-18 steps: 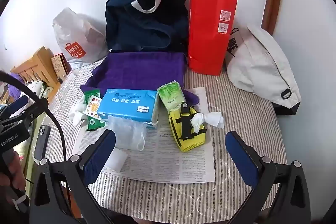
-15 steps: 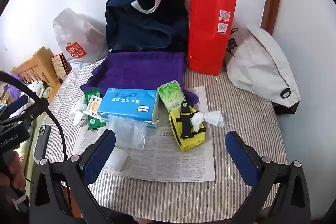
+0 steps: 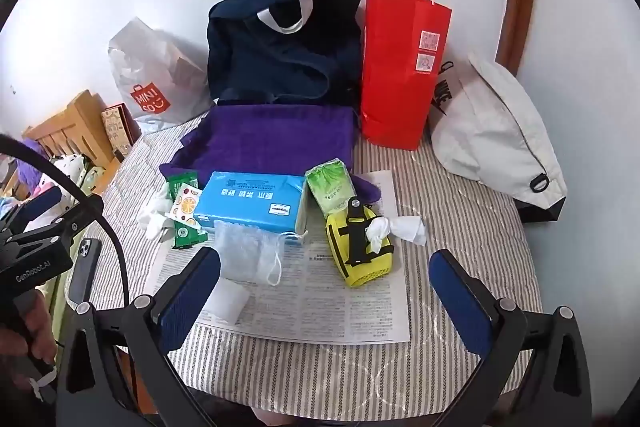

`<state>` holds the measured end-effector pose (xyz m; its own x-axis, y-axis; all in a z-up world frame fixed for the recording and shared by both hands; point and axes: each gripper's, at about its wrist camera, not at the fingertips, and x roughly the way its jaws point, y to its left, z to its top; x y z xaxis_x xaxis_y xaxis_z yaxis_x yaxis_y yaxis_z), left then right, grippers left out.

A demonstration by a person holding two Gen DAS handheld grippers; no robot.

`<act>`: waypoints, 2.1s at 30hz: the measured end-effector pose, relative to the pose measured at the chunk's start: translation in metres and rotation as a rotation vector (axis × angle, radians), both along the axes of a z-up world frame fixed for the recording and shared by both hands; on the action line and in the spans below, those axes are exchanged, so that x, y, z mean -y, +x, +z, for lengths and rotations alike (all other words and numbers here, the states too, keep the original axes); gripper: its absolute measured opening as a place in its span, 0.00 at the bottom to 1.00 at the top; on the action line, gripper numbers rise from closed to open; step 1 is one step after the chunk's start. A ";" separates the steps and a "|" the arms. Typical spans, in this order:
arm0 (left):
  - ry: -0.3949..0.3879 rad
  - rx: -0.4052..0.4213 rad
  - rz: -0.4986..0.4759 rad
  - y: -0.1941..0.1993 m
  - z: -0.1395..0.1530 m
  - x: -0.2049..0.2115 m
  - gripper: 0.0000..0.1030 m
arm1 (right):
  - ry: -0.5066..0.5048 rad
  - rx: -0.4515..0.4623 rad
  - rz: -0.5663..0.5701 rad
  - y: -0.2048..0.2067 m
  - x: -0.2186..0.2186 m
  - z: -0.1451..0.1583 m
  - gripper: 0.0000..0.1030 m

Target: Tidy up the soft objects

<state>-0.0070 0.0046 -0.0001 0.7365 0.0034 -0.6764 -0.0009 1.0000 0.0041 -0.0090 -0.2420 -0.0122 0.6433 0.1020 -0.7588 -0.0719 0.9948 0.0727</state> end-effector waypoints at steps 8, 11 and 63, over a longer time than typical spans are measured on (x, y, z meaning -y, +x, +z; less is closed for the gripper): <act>0.002 0.003 -0.002 0.000 0.003 -0.002 1.00 | 0.011 0.005 0.002 -0.003 0.002 0.003 1.00; 0.000 0.002 -0.002 0.000 0.003 -0.001 1.00 | 0.013 0.006 0.004 -0.004 0.001 0.003 1.00; 0.018 0.020 0.004 -0.010 0.012 -0.003 1.00 | 0.020 0.034 0.018 -0.016 -0.003 0.007 1.00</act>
